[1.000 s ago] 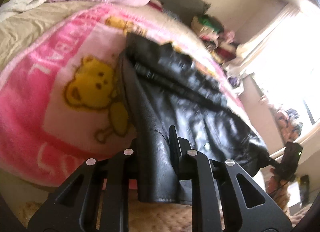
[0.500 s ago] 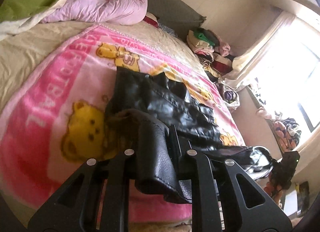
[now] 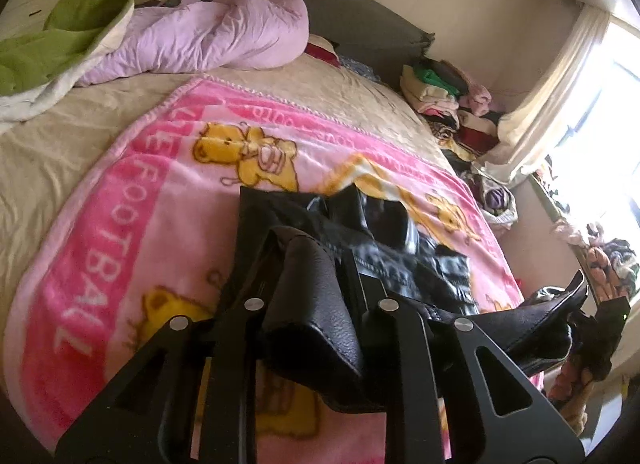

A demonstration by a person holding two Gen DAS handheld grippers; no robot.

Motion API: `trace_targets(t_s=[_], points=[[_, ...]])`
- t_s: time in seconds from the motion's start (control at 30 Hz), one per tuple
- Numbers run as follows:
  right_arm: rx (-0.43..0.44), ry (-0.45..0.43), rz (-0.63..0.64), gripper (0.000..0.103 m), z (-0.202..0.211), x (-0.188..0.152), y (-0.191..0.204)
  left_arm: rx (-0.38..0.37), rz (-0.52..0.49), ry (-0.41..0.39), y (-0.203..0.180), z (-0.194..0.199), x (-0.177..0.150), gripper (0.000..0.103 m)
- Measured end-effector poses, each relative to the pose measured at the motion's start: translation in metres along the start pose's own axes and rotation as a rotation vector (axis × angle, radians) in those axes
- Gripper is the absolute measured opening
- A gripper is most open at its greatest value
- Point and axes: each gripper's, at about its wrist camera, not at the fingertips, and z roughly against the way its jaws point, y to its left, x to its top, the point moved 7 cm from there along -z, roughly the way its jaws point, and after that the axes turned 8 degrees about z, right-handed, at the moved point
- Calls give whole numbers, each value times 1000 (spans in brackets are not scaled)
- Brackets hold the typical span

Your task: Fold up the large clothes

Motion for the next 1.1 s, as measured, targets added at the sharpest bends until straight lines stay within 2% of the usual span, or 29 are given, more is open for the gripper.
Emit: trace_targets(t_s=[0.27,0.63,0.73,0.8,0.87,0.93,1.0,1.1], points=[[-61,37,-5,18,-42,13,-27,65,22,4,3,-42,17,15],[-157,130,-62,24,-81,-1,-75,135,53,66,19,-91,16,23],[-164,142,-74,30,-86,-4,-78,141,49,76,19,-98,14,27],[-160,141,-80,41,-87,-5,-79,132,54,78,19,-100,13,32],[-191,136,-75,65,-85,-5,-81,123,54,74,19,-101,12,40],[-200,137,-72,65,-83,-6,-83,116,50,72,17,-101,12,43],[-206,140,-76,72,-82,-8,-86,107,42,73,14,-102,12,47],[-237,147,-53,74,-81,-12,-89,104,28,64,11,-101,12,52]])
